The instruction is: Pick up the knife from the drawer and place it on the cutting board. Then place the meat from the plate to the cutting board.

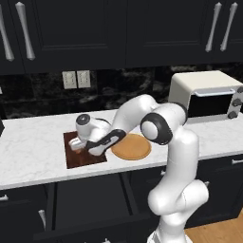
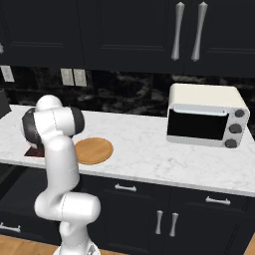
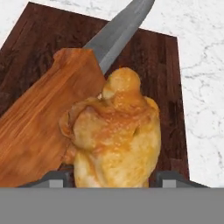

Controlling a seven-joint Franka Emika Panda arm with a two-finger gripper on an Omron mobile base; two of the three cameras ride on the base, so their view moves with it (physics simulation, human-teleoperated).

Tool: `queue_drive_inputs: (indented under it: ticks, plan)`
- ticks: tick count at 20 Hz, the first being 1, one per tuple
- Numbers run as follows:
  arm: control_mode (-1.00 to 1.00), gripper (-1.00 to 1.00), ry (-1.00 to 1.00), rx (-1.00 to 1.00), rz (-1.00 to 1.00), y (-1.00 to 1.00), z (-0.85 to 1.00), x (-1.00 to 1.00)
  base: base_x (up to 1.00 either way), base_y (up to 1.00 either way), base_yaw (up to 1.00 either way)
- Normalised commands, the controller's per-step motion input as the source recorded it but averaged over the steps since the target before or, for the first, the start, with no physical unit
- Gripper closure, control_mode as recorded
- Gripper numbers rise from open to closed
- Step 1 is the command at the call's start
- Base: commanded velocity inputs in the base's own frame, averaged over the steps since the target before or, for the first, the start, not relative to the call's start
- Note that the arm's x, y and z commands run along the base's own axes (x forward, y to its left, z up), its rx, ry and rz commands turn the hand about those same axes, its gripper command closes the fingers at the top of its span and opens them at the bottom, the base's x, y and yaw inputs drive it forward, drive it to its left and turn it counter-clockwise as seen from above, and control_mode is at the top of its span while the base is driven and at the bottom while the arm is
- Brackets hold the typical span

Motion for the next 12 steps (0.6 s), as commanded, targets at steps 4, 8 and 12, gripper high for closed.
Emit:
queue_drive_inputs:
  ticks: [4,8,12]
  plan:
    - [-1.0,-1.0,0.0,0.0,-0.06,0.0,0.25,-0.04,0.0,0.0,0.0]
    - [-1.0,-1.0,0.0,0.0,-0.1,-0.11,0.36,-0.04,0.0,0.0,0.0]
    - [-1.0,-1.0,-0.01,0.01,-0.08,-0.45,0.27,-0.68,0.0,0.0,0.0]
